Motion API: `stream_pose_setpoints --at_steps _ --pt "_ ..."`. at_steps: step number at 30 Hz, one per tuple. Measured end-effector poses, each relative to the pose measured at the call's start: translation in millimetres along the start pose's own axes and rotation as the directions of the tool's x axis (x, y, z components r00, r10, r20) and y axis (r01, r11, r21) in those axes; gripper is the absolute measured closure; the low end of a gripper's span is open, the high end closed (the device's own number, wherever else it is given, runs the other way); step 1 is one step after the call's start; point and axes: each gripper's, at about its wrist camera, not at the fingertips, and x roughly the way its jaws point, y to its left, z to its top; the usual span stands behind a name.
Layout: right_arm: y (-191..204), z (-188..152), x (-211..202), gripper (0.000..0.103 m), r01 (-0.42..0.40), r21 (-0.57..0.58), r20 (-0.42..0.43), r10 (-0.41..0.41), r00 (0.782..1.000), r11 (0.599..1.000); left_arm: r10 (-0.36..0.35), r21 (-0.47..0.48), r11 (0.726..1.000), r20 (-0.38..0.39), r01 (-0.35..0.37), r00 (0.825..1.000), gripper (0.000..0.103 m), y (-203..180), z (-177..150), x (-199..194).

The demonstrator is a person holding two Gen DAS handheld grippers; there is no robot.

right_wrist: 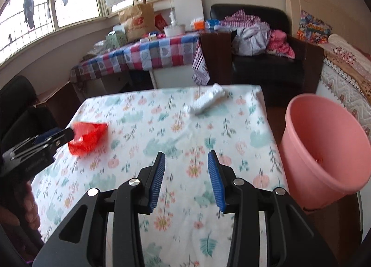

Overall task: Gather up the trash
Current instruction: 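Move both grippers back over the table toward the red bag and tissue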

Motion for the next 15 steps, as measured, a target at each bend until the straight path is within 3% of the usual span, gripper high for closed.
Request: stream_pose_setpoints --at_steps 5,9,15 --pt "0.9 -3.7 4.6 0.064 0.038 0.010 0.029 -0.039 0.999 0.999 0.105 -0.022 0.994 0.057 -0.103 0.993 0.058 17.3 -11.4 -6.7" --pt "6.6 -4.0 7.5 0.064 0.056 -0.025 0.020 -0.055 0.998 0.998 0.119 -0.075 0.991 0.057 -0.114 0.991 0.058 29.4 -16.2 -9.7" --pt "17.9 -4.8 13.6 0.064 0.089 -0.087 -0.009 -0.090 0.996 0.992 0.086 -0.106 0.991 0.032 -0.082 0.996 0.058 37.2 -17.4 -6.4"
